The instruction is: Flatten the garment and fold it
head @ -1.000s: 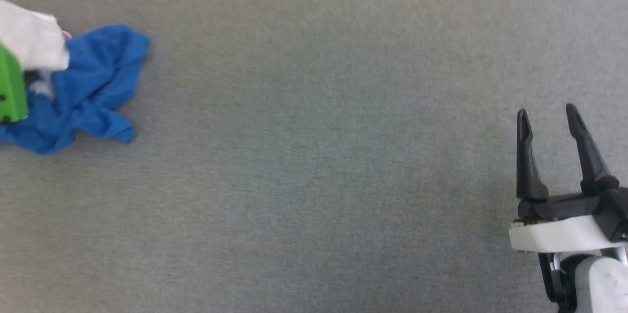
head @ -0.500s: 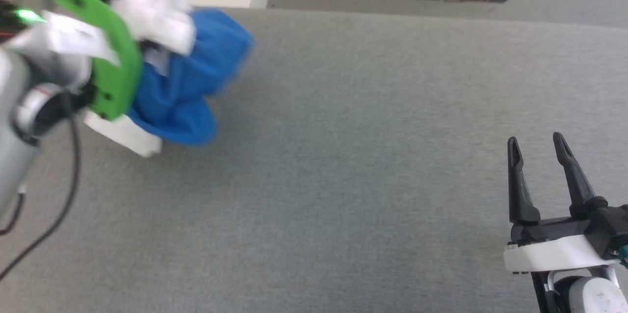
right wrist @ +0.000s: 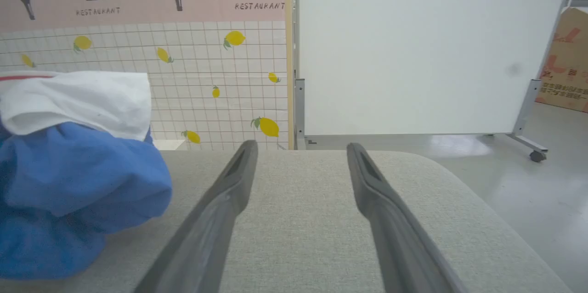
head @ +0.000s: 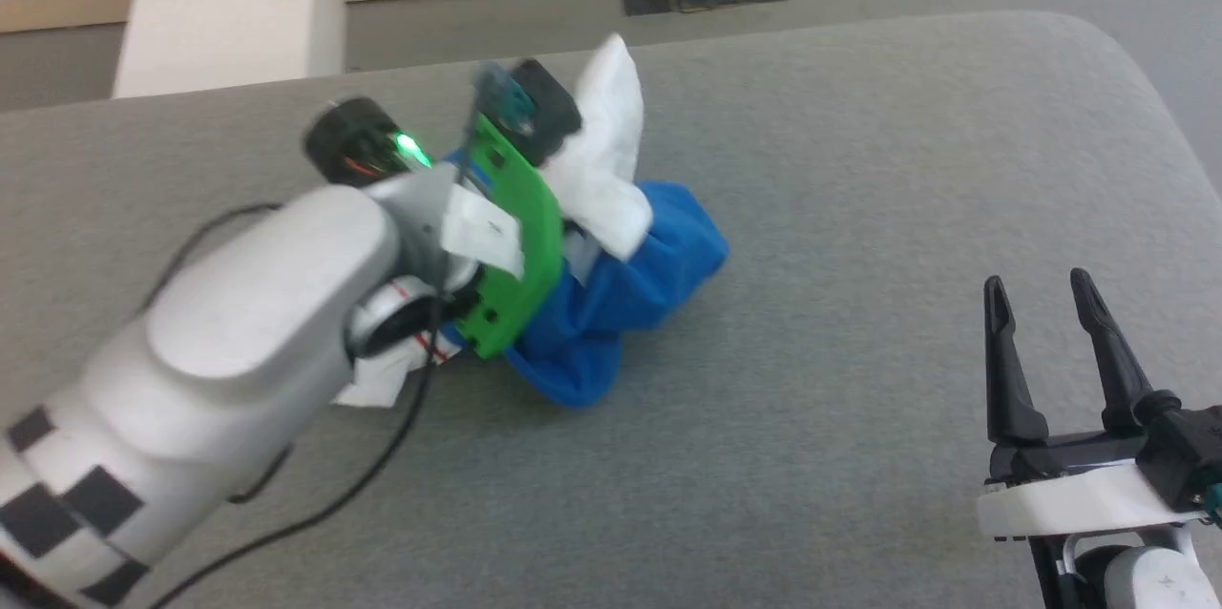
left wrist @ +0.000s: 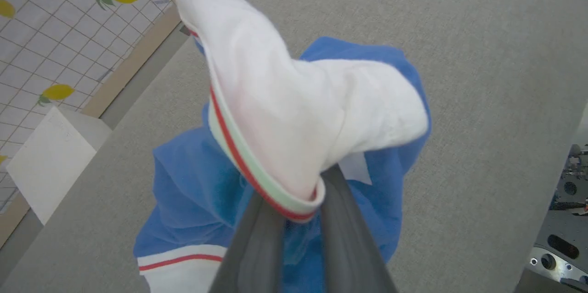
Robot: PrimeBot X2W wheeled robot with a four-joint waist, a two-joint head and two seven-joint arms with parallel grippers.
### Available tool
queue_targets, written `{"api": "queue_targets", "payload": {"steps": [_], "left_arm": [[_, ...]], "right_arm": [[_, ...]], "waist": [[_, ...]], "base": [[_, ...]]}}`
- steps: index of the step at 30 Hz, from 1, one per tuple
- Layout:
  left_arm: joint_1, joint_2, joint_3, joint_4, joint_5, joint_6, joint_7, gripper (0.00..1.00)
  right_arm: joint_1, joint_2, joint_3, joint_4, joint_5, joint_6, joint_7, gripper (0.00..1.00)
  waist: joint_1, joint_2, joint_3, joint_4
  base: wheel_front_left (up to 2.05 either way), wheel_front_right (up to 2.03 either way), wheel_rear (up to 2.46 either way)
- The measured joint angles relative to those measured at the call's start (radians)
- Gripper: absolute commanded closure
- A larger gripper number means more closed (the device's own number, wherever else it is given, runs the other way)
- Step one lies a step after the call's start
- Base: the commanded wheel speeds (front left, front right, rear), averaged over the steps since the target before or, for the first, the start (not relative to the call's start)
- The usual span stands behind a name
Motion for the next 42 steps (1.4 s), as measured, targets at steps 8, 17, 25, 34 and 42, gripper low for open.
{"api": "queue_targets", "payload": {"steps": [8, 17, 25, 34, 42], "left_arm": [[-0.001, -0.157, -0.153, 0.137, -0.028, 0.0, -0.148, 1.0], [0.152, -0.299, -0.186, 0.231, 0.069, 0.0, -0.133, 1.0], [0.211, -0.351, -0.177, 0.266, 0.129, 0.001, -0.202, 0.55], [0.212, -0.391, -0.18, 0.316, 0.161, 0.0, -0.509, 0.0], [0.21, -0.356, -0.07, 0.232, 0.165, 0.072, -0.702, 0.0]], "right_arm": [[-0.02, -0.001, -0.005, 0.0, 0.028, 0.0, 0.0, 0.0], [-0.04, -0.001, 0.007, 0.001, 0.053, 0.0, 0.0, 0.0], [-0.043, -0.001, -0.001, 0.012, 0.052, 0.0, 0.0, 0.0], [-0.01, -0.001, -0.022, 0.017, 0.02, 0.0, 0.0, 0.0], [0.038, -0.001, -0.025, 0.016, -0.009, 0.0, 0.0, 0.0]], "waist": [[0.0, 0.0, 0.057, -0.106], [0.0, 0.0, 0.139, -0.166], [0.0, -0.0001, 0.152, -0.167], [0.0001, 0.0, 0.071, -0.116], [0.0001, -0.0001, -0.013, -0.024]], "base": [[0.0, 0.0, 0.0], [0.0, 0.0, 0.0], [0.0, 0.0, 0.0], [0.0, 0.0, 0.0], [0.0, 0.0, 0.0]]}}
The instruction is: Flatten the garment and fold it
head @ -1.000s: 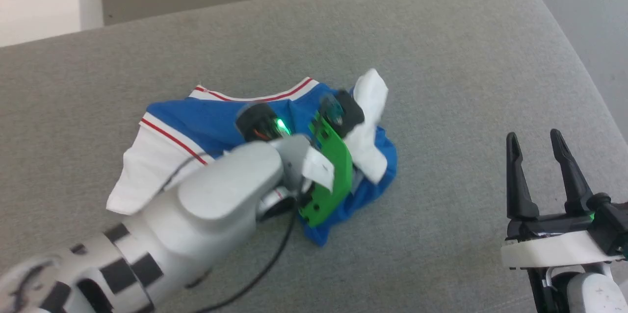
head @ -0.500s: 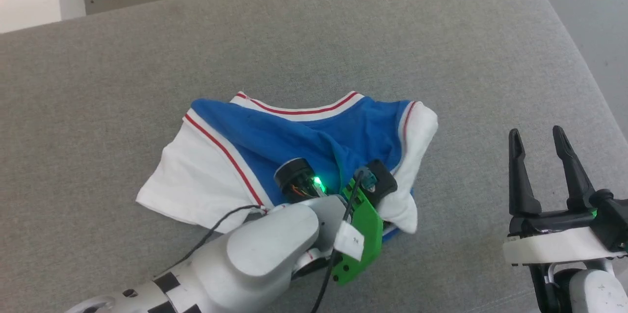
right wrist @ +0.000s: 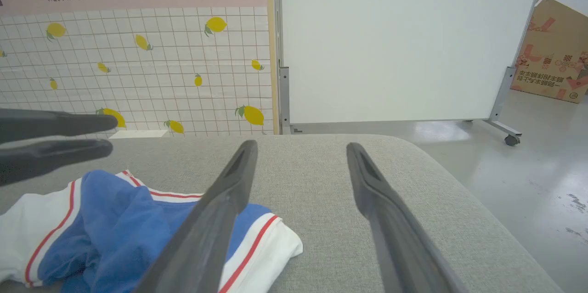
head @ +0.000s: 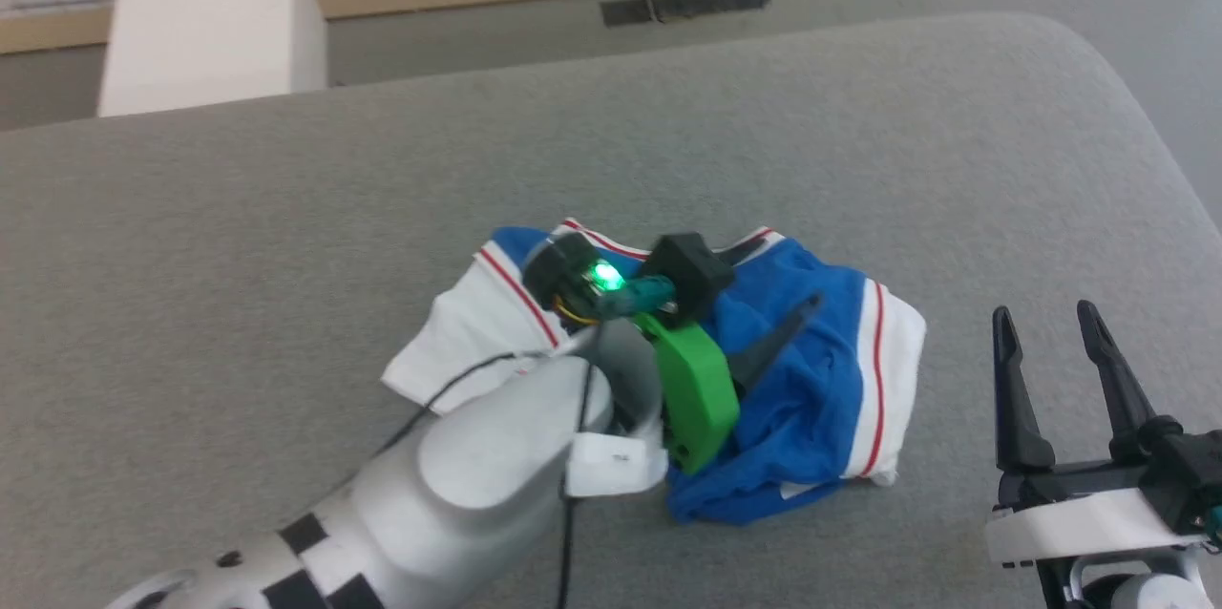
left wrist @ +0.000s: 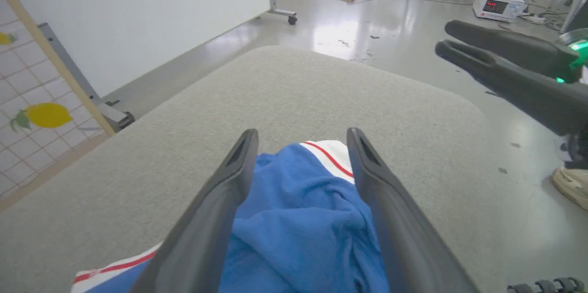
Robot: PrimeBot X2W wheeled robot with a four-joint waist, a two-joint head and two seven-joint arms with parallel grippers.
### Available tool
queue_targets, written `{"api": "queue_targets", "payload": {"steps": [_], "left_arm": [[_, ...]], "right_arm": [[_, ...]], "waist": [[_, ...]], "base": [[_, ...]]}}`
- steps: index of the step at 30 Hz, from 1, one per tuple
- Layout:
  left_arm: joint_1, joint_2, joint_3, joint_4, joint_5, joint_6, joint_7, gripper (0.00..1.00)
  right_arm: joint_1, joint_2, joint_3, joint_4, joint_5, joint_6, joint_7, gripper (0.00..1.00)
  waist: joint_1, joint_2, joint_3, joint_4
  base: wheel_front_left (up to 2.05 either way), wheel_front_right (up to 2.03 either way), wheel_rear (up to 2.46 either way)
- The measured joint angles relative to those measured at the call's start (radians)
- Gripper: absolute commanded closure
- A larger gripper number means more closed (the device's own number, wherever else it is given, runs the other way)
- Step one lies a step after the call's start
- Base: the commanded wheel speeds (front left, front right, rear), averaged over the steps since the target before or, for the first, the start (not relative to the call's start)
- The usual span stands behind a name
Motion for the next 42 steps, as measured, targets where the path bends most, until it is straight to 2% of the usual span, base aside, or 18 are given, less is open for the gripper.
{"api": "queue_targets", "payload": {"steps": [5, 9, 11, 13, 15, 20, 24, 30, 35, 42], "left_arm": [[0.018, 0.061, 0.101, -0.055, 0.025, 0.125, -0.123, 0.0], [0.097, 0.115, 0.211, -0.08, 0.053, 0.268, -0.158, 0.0], [0.169, 0.141, 0.302, -0.121, 0.079, 0.337, -0.159, 0.0], [0.235, 0.16, 0.395, -0.182, 0.13, 0.379, -0.16, 0.0], [0.318, 0.167, 0.502, -0.257, 0.183, 0.392, -0.163, 0.0], [0.516, 0.141, 0.726, -0.374, 0.302, 0.375, -0.163, 0.0], [0.653, 0.074, 0.873, -0.424, 0.385, 0.321, -0.164, 0.0], [0.787, -0.017, 0.974, -0.417, 0.48, 0.2, -0.164, 0.0], [0.828, -0.076, 1.036, -0.38, 0.534, 0.101, -0.164, 0.0], [0.843, -0.115, 1.092, -0.349, 0.597, 0.032, -0.163, 0.0]], "right_arm": [[0.021, 0.0, -0.01, 0.0, -0.002, 0.0, 0.0, 0.0], [0.032, 0.0, -0.015, 0.0, -0.002, 0.0, 0.0, 0.0], [0.032, 0.0, -0.02, -0.001, -0.003, 0.0, 0.0, 0.0], [0.032, 0.0, -0.027, -0.002, -0.003, 0.0, 0.0, 0.0], [0.034, 0.0, -0.038, -0.004, -0.002, 0.0, 0.0, 0.0], [0.043, 0.0, -0.059, -0.003, 0.0, 0.0, 0.0, 0.0], [0.05, 0.0, -0.069, 0.005, 0.009, 0.0, 0.0, 0.0], [0.053, 0.0, -0.074, 0.022, 0.027, 0.0, 0.0, 0.0], [0.063, 0.0, -0.068, 0.036, 0.036, 0.0, 0.0, 0.0], [0.071, 0.0, -0.061, 0.058, 0.053, 0.0, 0.0, 0.0]], "waist": [[0.0, 0.0, -0.045, 0.057], [0.0, 0.0, -0.078, 0.094], [0.0, 0.0, -0.093, 0.109], [0.0, 0.0, -0.105, 0.12], [0.0, 0.0, -0.114, 0.13], [0.0, 0.0, -0.126, 0.145], [0.0, 0.0, -0.132, 0.148], [0.0, 0.0, -0.141, 0.155], [0.0, 0.0, -0.144, 0.163], [0.0, 0.0, -0.137, 0.163]], "base": [[0.0, 0.0, 0.0], [0.0, 0.0, 0.0], [0.0, 0.0, 0.0], [0.0, 0.0, 0.0], [0.0, 0.0, 0.0], [0.0, 0.0, 0.0], [0.0, 0.0, 0.0], [0.0, 0.0, 0.0], [0.0, 0.0, 0.0], [0.0, 0.0, 0.0]]}}
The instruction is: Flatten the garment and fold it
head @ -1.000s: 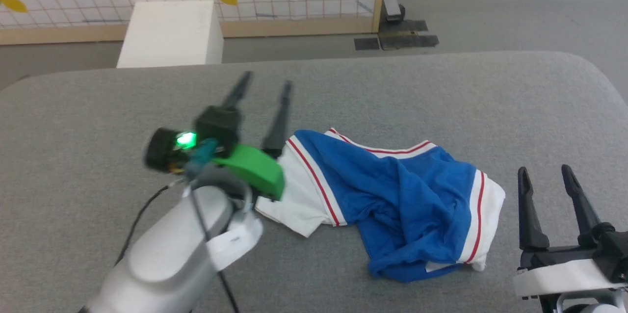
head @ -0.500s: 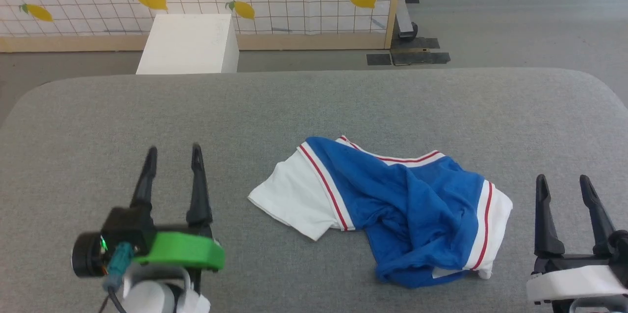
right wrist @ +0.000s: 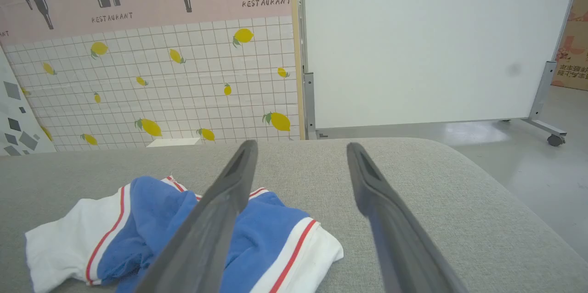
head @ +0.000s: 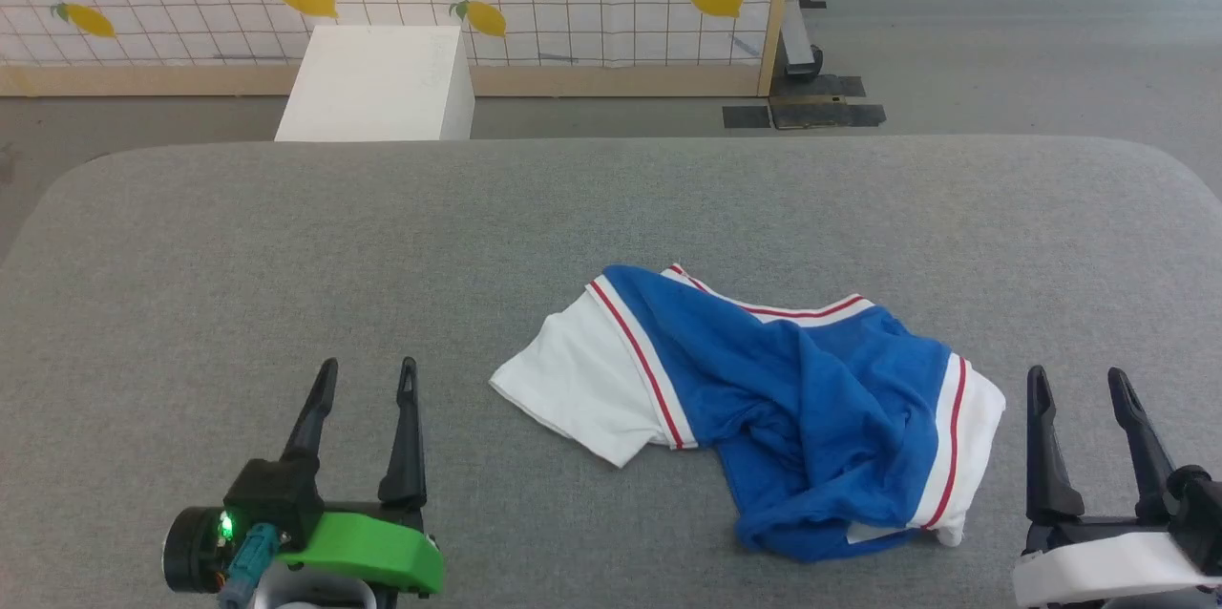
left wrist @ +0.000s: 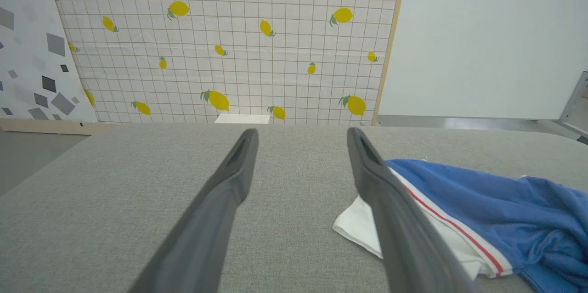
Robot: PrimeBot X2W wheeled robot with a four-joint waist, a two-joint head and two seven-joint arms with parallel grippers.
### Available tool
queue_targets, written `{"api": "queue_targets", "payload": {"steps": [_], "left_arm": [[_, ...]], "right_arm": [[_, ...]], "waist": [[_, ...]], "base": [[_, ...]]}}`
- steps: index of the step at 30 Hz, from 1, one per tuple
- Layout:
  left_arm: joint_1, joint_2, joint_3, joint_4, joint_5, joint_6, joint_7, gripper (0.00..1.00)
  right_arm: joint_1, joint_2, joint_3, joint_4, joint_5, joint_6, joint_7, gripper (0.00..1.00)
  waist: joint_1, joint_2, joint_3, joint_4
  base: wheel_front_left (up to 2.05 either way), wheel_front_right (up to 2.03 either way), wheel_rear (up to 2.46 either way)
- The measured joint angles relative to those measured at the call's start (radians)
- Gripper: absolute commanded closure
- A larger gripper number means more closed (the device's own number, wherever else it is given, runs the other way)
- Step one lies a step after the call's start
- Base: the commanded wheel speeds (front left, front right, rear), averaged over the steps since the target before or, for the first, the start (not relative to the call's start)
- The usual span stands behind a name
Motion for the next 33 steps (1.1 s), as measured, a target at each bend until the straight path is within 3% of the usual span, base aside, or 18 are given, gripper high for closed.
{"api": "queue_targets", "payload": {"steps": [11, 33], "left_arm": [[0.003, -0.026, 0.028, 0.038, 0.039, -0.042, 0.0, 0.0], [0.003, -0.03, 0.043, 0.055, 0.049, -0.046, 0.0, 0.0]], "right_arm": [[0.0, 0.0, 0.031, -0.022, -0.001, 0.0, 0.0, 0.0], [0.0, 0.0, 0.055, -0.036, -0.012, 0.0, 0.0, 0.0]], "waist": [[0.0, 0.0, 0.015, 0.003], [0.0, 0.0, 0.017, 0.007]], "base": [[0.0, 0.0, 0.0], [0.0, 0.0, 0.0]]}}
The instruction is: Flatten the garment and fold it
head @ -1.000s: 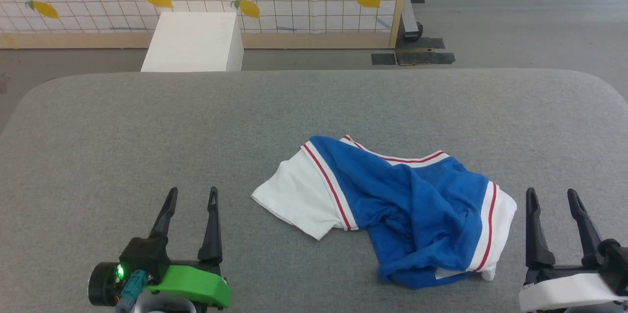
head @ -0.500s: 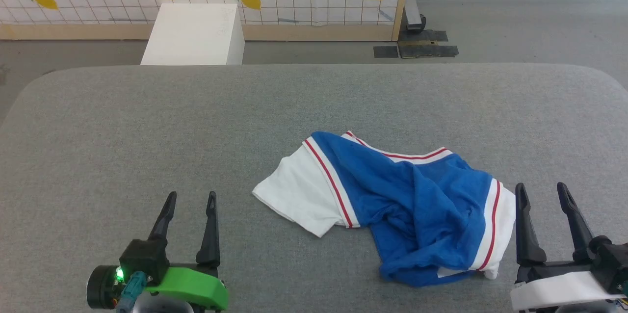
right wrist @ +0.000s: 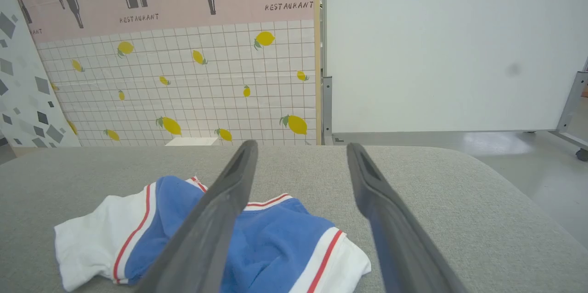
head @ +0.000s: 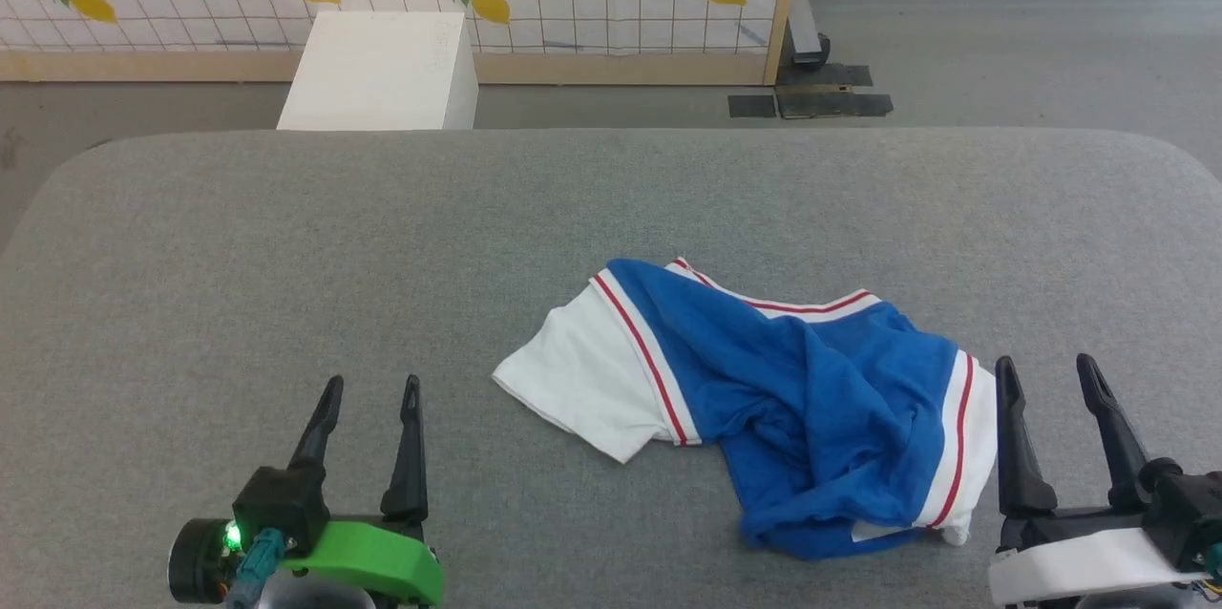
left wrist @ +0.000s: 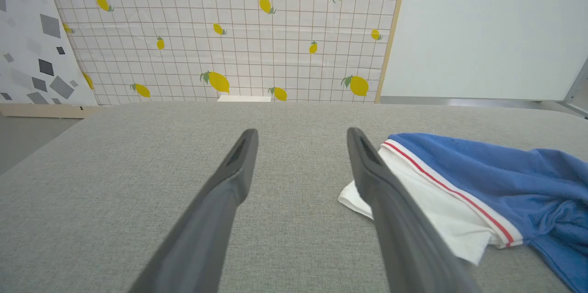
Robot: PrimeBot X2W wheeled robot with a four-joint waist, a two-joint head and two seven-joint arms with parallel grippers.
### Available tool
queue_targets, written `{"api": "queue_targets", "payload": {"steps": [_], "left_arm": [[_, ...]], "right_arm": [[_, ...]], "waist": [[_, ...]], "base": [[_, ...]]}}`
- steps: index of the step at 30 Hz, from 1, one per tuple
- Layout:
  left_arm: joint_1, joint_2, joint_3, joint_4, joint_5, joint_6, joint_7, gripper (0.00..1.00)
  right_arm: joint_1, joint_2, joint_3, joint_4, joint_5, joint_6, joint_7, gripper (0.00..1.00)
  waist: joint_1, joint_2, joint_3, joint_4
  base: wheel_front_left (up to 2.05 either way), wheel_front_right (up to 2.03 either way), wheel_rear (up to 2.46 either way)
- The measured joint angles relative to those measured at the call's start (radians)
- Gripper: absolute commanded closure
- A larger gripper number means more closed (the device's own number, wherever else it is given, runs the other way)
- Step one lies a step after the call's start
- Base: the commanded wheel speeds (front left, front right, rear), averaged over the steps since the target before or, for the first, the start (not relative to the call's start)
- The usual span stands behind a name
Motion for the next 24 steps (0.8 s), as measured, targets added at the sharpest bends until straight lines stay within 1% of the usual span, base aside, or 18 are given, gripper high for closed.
{"api": "queue_targets", "payload": {"steps": [5, 9, 11, 14, 16, 18, 21, 24], "left_arm": [[-0.019, -0.001, 0.02, 0.02, 0.0, -0.004, 0.0, 0.0], [-0.108, 0.01, 0.011, 0.053, 0.013, -0.025, 0.0, 0.0], [-0.168, 0.03, -0.013, 0.1, 0.017, -0.037, 0.0, 0.0], [-0.272, 0.075, -0.073, 0.2, 0.024, -0.049, 0.012, 0.0], [-0.355, 0.101, -0.119, 0.269, 0.015, -0.05, 0.071, 0.0], [-0.434, 0.125, -0.185, 0.319, -0.02, -0.05, 0.151, 0.0], [-0.543, 0.167, -0.312, 0.374, -0.133, -0.053, 0.289, 0.0], [-0.635, 0.22, -0.44, 0.425, -0.292, -0.054, 0.482, 0.0]], "right_arm": [[0.0, 0.0, 0.001, 0.0, 0.0, 0.0, 0.0, 0.0], [0.0, 0.0, 0.001, 0.0, -0.001, 0.0, 0.0, 0.0], [0.0, 0.0, 0.001, 0.0, -0.001, 0.0, 0.0, 0.0], [-0.001, 0.0, 0.002, 0.0, -0.002, 0.0, 0.0, 0.0], [-0.001, 0.0, 0.003, 0.0, -0.002, 0.0, 0.0, 0.0], [-0.003, 0.0, 0.006, -0.001, -0.003, 0.0, 0.0, 0.0], [-0.005, 0.0, 0.008, -0.004, -0.003, 0.0, 0.0, 0.0], [-0.007, 0.0, 0.012, -0.007, -0.003, 0.0, 0.0, 0.0]], "waist": [[0.0, 0.0, 0.002, -0.003], [0.0, 0.0, 0.003, -0.003], [0.0, 0.0, 0.004, -0.003], [0.0, 0.0, 0.008, -0.003], [0.0, 0.0, 0.013, -0.004], [0.0001, 0.0, 0.018, -0.006], [0.0, 0.0, 0.027, -0.013], [0.0, 0.0, 0.041, -0.02]], "base": [[0.0, 0.0, 0.0], [0.0, 0.0, 0.0], [0.0, 0.0, 0.0], [0.0, 0.0, 0.0], [0.0, 0.0, 0.0], [0.0, 0.0, 0.0], [0.0, 0.0, 0.0], [0.0, 0.0, 0.0]]}}
